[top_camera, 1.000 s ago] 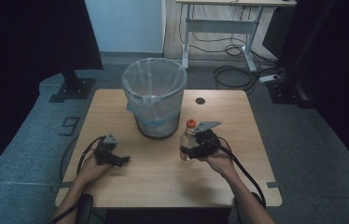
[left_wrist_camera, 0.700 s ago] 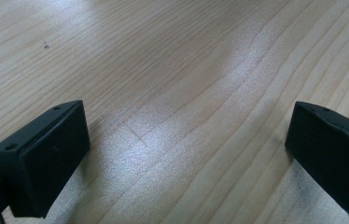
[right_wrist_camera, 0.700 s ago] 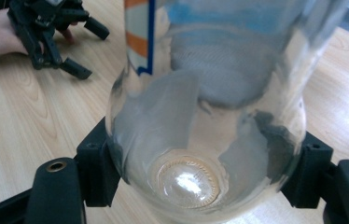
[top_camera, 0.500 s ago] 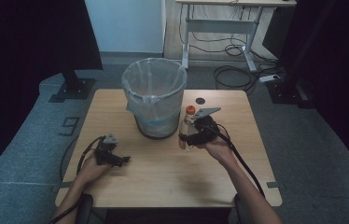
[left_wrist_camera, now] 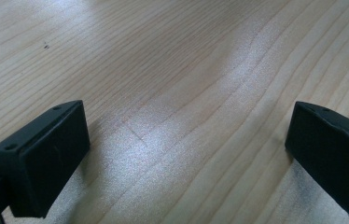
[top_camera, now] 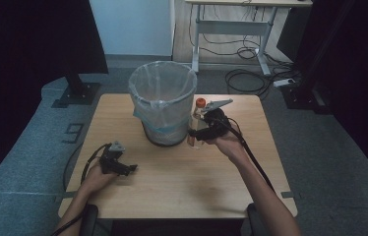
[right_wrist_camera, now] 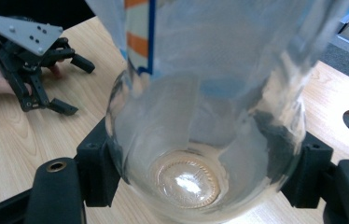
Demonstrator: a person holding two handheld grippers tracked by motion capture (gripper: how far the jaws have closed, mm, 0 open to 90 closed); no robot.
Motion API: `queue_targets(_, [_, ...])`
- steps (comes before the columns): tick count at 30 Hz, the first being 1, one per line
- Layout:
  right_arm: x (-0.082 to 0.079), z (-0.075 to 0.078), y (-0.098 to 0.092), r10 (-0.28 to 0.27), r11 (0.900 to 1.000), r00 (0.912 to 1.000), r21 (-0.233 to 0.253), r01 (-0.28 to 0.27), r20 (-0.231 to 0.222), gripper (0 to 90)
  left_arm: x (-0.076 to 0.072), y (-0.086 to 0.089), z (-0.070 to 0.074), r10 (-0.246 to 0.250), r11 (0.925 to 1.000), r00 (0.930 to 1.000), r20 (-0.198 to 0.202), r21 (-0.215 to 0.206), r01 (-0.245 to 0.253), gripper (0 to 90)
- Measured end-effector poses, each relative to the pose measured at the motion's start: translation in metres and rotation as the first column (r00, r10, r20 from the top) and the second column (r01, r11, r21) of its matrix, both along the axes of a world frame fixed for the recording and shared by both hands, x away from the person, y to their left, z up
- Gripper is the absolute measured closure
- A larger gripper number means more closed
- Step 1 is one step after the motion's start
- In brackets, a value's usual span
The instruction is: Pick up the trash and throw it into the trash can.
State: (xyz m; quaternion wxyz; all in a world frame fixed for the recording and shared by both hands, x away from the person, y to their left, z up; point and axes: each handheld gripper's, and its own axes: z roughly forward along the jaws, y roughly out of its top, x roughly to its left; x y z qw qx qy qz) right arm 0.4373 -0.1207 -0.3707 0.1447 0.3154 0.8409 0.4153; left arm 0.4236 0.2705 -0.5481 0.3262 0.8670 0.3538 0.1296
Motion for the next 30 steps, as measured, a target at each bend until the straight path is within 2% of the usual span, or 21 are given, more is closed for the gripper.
queue_targets(10, [0.012,0.019,-0.004,-0.026,1.0,0.9996,0.005,0.026,0.009,27.4,0.0,0.0,0.0,-0.002,1.0,1.0,0.001,-0.001,0.002,0.0])
queue_targets(21, [0.027,0.049,-0.003,-0.048,0.999,0.9987,0.002,0.048,0.016,27.4,0.0,0.0,0.0,-0.002,1.0,1.0,0.0,-0.003,0.002,0.0])
queue_targets(22, [0.029,0.055,-0.003,-0.05,0.999,0.9986,0.007,0.049,0.018,27.4,0.0,0.0,0.0,-0.002,1.0,1.0,0.0,-0.003,0.002,0.0])
queue_targets(26, [0.033,0.065,-0.002,-0.052,0.998,0.9985,0.02,0.052,0.017,27.4,0.0,0.0,0.0,-0.002,1.0,1.0,0.001,-0.002,0.002,0.0])
queue_targets(30, [0.038,0.081,0.0,-0.054,0.998,0.9983,0.026,0.053,0.023,27.4,0.0,0.0,0.0,-0.003,1.0,1.0,0.001,-0.002,0.003,0.0])
